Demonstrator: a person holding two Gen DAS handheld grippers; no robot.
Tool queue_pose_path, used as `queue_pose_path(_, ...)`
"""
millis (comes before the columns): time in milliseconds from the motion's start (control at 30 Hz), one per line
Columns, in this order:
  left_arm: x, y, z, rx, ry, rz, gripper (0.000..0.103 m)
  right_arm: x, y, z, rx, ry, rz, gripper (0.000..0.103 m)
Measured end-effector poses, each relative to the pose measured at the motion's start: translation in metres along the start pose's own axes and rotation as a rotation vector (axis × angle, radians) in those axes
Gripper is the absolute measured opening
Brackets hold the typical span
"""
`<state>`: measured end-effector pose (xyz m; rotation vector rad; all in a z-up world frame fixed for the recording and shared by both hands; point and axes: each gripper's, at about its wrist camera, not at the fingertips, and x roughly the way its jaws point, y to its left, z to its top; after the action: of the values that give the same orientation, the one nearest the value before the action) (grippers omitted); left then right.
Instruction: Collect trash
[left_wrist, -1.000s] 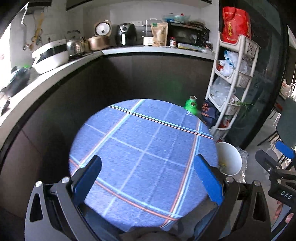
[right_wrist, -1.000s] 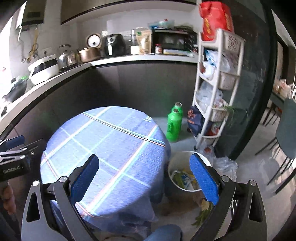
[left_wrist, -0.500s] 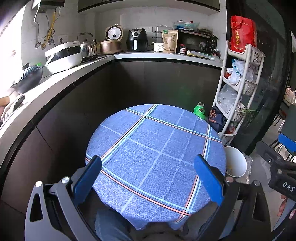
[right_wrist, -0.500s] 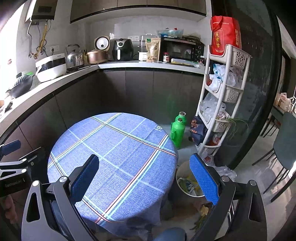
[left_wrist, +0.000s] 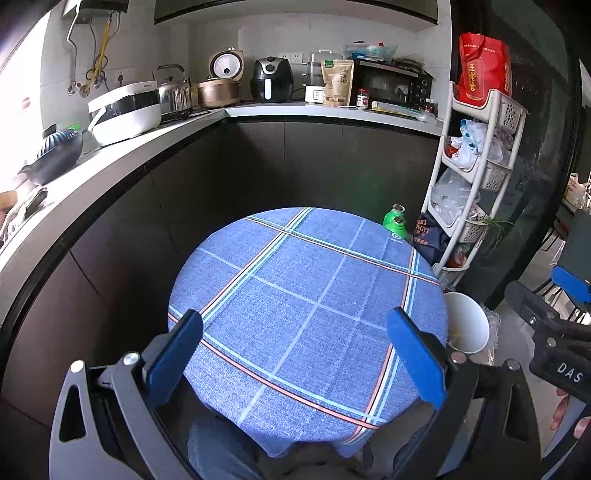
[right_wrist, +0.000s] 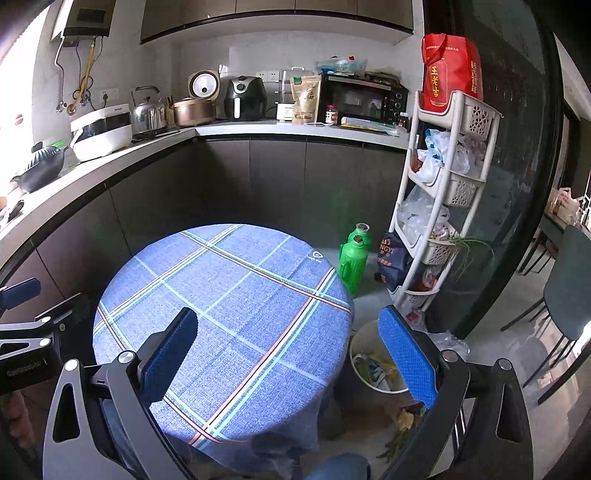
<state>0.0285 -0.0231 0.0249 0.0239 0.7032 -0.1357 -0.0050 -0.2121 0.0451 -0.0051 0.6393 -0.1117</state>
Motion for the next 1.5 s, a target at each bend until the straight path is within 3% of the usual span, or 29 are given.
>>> queue_pose_path(1500,-0.0028,-0.0089,0.0015,0.011,0.000,-0.012,0.099,0.0053,-0.0061,0.0009,0.012,0.007,-0.002,0.094)
